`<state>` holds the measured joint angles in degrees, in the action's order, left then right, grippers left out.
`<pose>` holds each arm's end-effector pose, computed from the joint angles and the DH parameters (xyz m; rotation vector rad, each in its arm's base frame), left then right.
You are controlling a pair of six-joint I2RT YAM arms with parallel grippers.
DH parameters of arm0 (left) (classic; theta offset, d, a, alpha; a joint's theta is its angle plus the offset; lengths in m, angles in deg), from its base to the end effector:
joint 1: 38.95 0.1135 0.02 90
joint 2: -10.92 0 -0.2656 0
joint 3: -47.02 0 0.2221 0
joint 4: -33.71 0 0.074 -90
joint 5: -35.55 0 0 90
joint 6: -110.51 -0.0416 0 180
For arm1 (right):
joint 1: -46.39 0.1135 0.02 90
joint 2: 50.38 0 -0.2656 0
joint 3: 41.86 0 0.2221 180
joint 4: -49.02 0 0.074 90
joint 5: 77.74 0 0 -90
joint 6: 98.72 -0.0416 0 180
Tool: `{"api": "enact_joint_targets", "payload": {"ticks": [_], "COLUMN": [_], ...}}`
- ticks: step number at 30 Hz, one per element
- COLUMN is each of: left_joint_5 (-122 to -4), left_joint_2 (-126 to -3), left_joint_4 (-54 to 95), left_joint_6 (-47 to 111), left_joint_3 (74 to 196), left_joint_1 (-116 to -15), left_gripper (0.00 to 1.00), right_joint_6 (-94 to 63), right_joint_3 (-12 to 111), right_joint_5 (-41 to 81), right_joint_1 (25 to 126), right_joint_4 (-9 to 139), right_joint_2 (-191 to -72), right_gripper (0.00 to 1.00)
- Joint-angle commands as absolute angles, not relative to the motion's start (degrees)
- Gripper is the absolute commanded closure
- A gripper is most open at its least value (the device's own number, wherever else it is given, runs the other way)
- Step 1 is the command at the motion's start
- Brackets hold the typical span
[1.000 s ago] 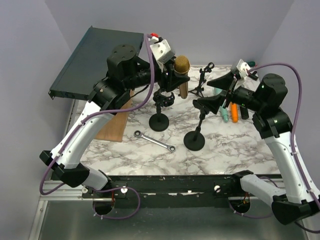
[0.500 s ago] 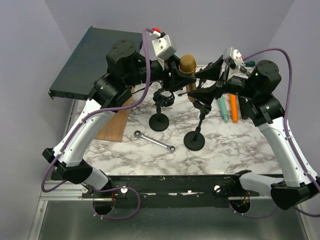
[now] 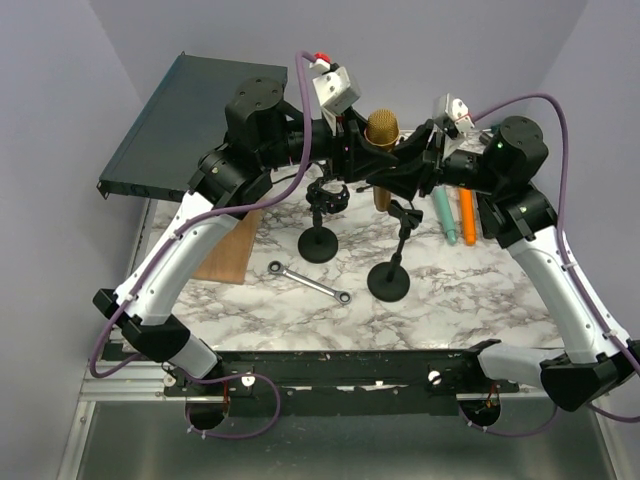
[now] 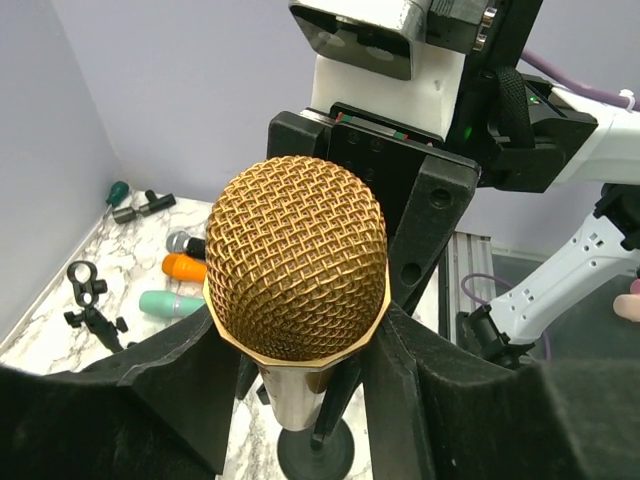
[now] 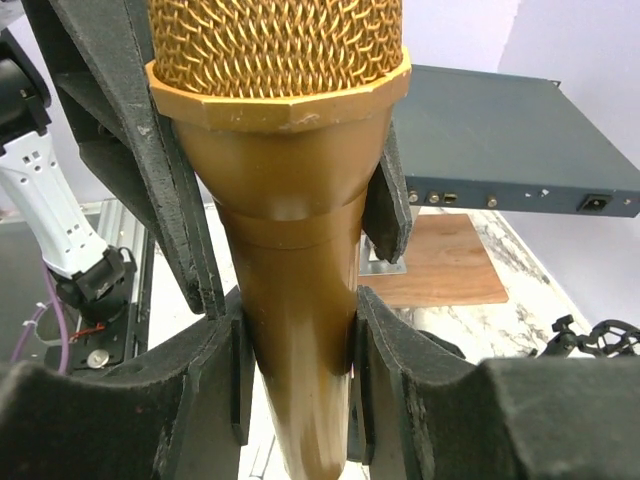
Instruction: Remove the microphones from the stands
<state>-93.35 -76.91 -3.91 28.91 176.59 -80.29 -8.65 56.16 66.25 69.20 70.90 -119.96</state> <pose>0.1943 -0.2057 0.5344 0.9924 1.3051 -1.1839 0.1902 0.1165 0.4794 -1.0457 1.1953 0.9936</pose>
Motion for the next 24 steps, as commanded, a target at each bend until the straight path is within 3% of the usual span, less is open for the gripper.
{"api": "enact_joint_targets", "payload": {"ticks": [1,5,7,16,24], "left_joint_5": [-95.89,-95.13,-93.47,-87.77,-85.34], "left_joint_2": [-74.11,-72.04,-70.32,-59.63,-48.30], "left_joint_4": [-2.49,-2.75,-2.92,-3.42,-3.59], "left_joint_6": [30.10,29.67,28.52,21.93,17.02], "left_joint_3": [176.95,176.45,175.30,162.93,147.74], "left_joint_1": [-80.38,-79.26,-78.71,-74.67,-73.25], "left_gripper": [0.81,0.22,0.03,0.02,0.01], "right_joint_6": [-5.35,-4.23,-4.09,-1.17,-0.51], "right_joint_3": [58.06,61.12,61.84,60.52,56.27], "right_joint_5": [59.28,49.86,44.74,19.42,26.63], "right_joint_1": [69.32,69.33,69.13,61.42,37.24], "right_joint_4": [70.86,74.00,74.86,82.24,86.82], "right_joint_2": [-118.40,-117.52,-116.87,-116.59,-122.70], "right_gripper": [0.97,0.99,0.99,0.99,0.99]}}
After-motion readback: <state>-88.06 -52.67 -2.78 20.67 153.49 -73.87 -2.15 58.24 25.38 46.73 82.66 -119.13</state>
